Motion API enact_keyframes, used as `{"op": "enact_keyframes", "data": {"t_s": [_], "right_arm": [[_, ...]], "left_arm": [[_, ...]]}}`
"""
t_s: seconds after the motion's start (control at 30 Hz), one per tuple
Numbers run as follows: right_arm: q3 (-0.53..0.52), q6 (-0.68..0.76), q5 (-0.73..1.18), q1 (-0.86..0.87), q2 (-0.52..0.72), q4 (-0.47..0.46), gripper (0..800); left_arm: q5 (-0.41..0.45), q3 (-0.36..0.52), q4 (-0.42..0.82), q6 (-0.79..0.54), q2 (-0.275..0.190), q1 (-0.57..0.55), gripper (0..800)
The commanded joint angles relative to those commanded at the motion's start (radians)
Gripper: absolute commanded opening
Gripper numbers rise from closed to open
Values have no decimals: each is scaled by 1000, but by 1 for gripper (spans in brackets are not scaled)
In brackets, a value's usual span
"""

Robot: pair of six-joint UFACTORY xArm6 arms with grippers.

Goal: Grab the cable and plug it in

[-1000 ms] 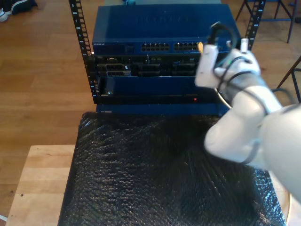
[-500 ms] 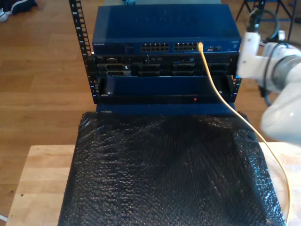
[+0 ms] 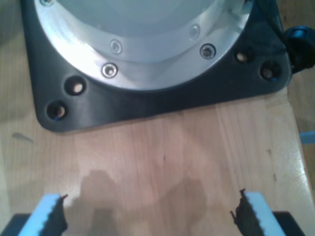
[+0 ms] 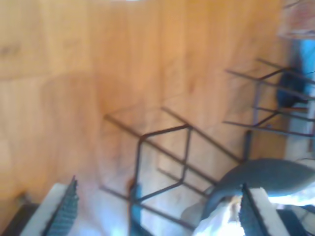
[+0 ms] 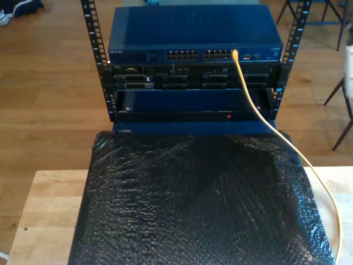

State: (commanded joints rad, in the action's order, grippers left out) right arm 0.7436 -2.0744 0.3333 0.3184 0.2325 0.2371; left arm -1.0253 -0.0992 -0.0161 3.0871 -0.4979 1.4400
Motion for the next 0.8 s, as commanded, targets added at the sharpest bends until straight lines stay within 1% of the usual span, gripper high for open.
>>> {"op": "enact_keyframes", "data": {"t_s": [0.2,0.47,0.7,0.8], "right_arm": [[32,-157,166,160,8,3,793],[74,-285,396,356,35,2,794],[60,-390,689,508,114,-6,794],[28,-462,787,585,157,-6,794]], "left_arm": [[0,0,0,0,0,0,800],[0,0,0,0,0,0,800],[0,0,0,0,0,0,800],[0,0,0,0,0,0,800]]}}
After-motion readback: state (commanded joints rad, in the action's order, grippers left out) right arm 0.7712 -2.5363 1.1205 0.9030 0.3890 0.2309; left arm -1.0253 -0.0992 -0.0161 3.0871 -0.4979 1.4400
